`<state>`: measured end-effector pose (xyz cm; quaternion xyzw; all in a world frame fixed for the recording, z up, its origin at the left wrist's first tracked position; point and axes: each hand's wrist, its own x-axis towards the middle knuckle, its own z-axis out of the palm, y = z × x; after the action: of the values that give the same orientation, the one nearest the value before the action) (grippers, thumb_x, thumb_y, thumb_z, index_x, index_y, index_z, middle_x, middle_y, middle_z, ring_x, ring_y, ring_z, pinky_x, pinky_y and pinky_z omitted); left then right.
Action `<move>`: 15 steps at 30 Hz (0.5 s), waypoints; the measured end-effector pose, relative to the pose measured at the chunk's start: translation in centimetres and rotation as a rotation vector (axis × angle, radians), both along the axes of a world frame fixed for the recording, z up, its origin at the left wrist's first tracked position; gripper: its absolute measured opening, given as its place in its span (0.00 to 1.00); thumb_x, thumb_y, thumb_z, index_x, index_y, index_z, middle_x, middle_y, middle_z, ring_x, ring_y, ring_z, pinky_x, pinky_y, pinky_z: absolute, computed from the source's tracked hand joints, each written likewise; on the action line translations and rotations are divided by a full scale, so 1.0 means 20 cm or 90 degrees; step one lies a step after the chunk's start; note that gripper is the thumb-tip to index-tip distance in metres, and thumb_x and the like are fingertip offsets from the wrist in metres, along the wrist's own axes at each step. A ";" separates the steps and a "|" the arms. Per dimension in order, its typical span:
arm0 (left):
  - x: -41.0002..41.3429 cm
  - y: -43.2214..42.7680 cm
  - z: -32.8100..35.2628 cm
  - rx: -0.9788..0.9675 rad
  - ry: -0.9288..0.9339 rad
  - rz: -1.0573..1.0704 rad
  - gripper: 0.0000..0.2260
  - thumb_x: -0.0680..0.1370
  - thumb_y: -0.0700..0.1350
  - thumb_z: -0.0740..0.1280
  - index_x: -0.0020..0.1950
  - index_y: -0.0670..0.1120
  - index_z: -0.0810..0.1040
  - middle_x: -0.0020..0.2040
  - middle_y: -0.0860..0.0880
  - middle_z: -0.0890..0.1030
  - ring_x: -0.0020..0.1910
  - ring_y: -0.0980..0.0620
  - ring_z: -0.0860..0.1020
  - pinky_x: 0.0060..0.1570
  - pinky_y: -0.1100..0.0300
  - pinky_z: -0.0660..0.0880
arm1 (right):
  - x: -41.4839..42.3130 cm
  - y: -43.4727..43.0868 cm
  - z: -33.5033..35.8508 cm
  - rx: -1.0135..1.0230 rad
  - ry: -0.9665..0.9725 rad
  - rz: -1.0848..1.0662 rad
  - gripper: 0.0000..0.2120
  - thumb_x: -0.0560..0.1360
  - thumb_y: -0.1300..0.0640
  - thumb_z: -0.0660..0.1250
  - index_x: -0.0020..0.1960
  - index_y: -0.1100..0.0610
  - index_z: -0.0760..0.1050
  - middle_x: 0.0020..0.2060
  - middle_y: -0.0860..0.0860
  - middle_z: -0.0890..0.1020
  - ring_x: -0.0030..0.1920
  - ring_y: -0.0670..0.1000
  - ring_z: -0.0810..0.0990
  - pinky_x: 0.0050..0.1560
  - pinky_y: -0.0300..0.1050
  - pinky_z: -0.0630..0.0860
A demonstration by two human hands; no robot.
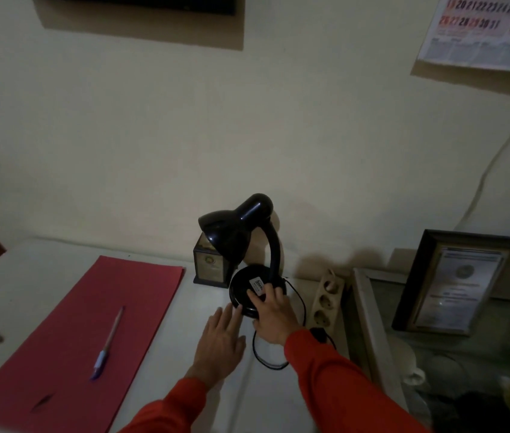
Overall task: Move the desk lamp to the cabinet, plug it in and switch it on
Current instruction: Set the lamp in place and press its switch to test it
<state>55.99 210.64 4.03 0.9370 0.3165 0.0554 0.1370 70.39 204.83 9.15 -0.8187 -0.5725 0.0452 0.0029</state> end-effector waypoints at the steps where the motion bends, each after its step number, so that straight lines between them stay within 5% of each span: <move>1: -0.02 -0.01 -0.03 0.011 -0.004 0.008 0.28 0.80 0.53 0.51 0.77 0.47 0.45 0.79 0.44 0.49 0.78 0.44 0.46 0.78 0.50 0.46 | -0.01 0.00 0.00 -0.007 -0.006 -0.003 0.33 0.74 0.49 0.64 0.76 0.51 0.55 0.68 0.61 0.64 0.63 0.63 0.66 0.63 0.56 0.66; 15: -0.05 -0.05 -0.04 0.005 -0.015 0.050 0.26 0.80 0.56 0.49 0.77 0.51 0.49 0.79 0.46 0.47 0.78 0.48 0.43 0.75 0.54 0.40 | -0.04 0.06 0.00 -0.066 -0.033 -0.021 0.37 0.74 0.48 0.65 0.77 0.50 0.49 0.76 0.58 0.56 0.69 0.63 0.61 0.67 0.59 0.64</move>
<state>54.99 209.56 3.32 0.9235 0.3514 0.0734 0.1349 69.49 205.94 9.23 -0.8279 -0.5557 0.0538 -0.0536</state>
